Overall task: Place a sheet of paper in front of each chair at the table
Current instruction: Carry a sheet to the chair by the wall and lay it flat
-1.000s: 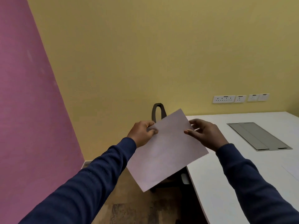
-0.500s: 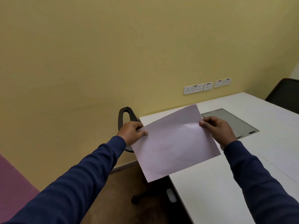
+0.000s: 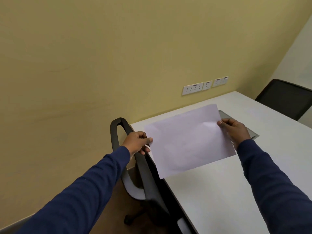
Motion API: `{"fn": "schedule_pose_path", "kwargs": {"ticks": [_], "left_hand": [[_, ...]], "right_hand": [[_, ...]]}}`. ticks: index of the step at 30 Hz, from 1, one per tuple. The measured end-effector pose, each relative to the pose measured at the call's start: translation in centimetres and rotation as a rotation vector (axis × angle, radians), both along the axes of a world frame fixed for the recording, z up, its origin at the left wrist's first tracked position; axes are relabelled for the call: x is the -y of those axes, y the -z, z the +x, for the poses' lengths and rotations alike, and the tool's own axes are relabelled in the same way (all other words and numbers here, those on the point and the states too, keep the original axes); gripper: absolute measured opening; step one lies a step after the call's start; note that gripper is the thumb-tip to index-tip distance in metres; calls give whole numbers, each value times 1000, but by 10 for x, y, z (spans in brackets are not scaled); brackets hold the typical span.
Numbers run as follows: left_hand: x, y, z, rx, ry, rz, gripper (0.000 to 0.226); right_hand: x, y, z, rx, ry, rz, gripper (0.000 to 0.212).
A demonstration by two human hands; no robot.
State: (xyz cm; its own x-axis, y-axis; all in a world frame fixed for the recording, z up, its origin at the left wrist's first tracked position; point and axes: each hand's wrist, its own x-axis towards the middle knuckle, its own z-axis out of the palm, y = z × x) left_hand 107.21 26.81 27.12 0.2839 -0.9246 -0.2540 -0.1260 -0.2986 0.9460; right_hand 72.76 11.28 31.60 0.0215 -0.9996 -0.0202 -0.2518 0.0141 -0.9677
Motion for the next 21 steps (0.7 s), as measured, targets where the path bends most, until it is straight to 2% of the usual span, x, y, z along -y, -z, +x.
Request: {"fn": "schedule_pose_path", "kwargs": {"ticks": [7,11,15,21], "left_hand": [[54,39,9,-51,66,152,9],[91,68,-1,-102,-22,266,17],[126,106,-26,-119,-92,398,27],[168,163,-60,-75,-143,582,16]], "right_hand": [[70,35,26,-134,28,73,9],[122,69,39,-270,-24,129,14],[167,114,46,-354,-48,220,1],[210,189,41,-459,-63,366,8]]}}
